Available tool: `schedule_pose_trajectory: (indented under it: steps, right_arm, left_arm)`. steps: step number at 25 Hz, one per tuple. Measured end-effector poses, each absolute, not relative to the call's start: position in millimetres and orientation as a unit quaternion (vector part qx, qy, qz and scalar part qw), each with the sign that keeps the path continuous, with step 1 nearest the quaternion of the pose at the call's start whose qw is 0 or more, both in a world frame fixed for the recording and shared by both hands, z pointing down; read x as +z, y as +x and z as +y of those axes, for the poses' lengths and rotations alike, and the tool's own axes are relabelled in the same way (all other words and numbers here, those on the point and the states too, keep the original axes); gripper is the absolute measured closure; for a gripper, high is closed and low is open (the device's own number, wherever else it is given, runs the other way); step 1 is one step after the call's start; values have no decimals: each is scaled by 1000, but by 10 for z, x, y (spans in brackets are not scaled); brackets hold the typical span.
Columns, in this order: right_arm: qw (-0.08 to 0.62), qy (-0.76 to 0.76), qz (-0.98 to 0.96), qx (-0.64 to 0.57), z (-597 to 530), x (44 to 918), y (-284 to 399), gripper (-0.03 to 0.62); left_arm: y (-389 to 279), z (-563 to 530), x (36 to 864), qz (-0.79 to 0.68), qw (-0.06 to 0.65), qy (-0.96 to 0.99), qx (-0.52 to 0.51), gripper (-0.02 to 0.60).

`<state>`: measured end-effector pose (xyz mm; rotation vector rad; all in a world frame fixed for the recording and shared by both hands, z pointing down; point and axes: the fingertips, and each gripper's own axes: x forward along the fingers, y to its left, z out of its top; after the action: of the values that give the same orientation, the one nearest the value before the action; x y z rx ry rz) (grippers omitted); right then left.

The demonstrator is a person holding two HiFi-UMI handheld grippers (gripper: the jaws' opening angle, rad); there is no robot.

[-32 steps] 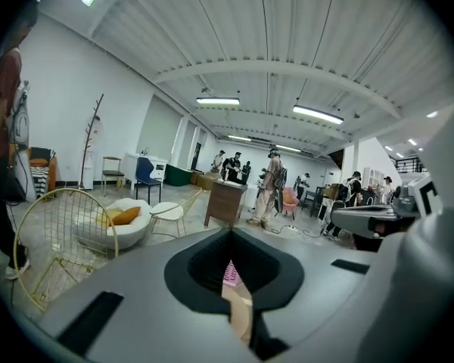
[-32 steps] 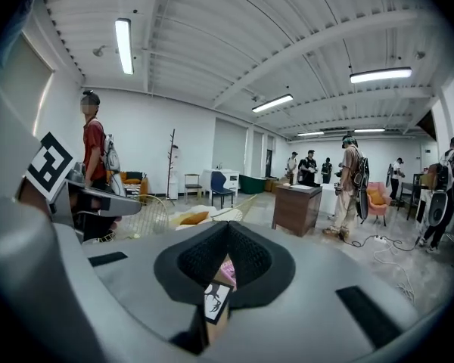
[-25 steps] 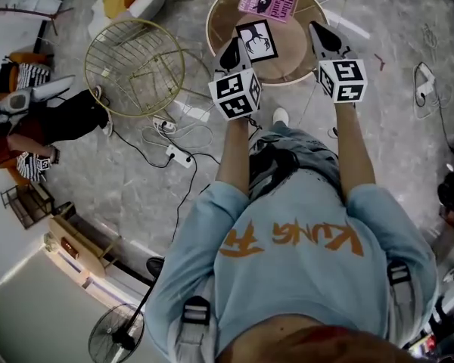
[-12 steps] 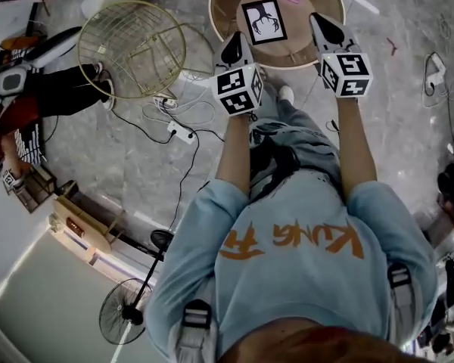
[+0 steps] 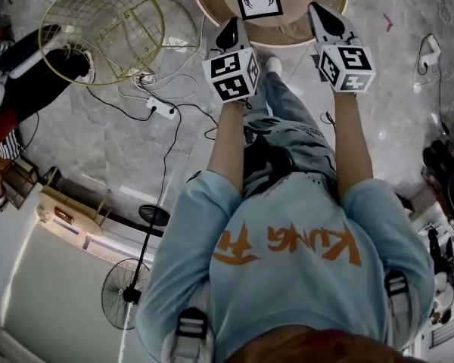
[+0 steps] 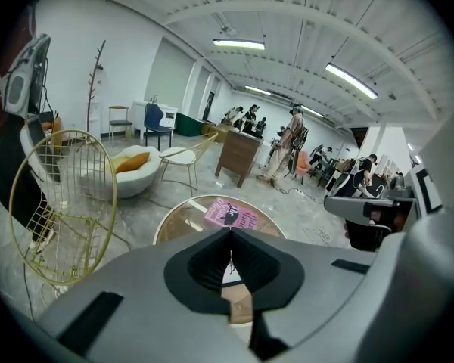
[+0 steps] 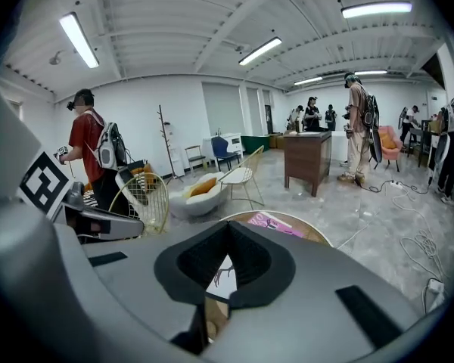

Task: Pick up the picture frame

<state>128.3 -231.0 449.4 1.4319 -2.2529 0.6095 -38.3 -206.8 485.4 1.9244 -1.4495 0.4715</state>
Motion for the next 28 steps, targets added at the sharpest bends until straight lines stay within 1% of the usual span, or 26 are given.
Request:
schedule_pose_trajectory:
  steps: [5, 17, 22, 24, 28]
  right_arm:
    - [215, 505, -799, 246, -2243, 4835, 1260, 595]
    - [244, 488, -785, 292, -2160, 5598, 1099, 595]
    - [252, 488, -774, 314, -2205, 6237, 1044, 595]
    - [255, 486, -771, 323, -2241, 6413, 1057, 595]
    - [252, 488, -769, 328, -2393, 6484, 1205, 595]
  left_arm:
    - [-399, -2045, 5215, -548, 350, 726, 223, 561]
    - [-446, -2028, 6003, -519, 381, 720, 260, 561]
    - [-456, -2050, 6625, -504, 397, 717, 273, 561]
    - [-404, -2091, 6789, -499, 401, 717, 276, 561]
    - [-196, -2270, 6821, -492, 396, 724, 277, 561]
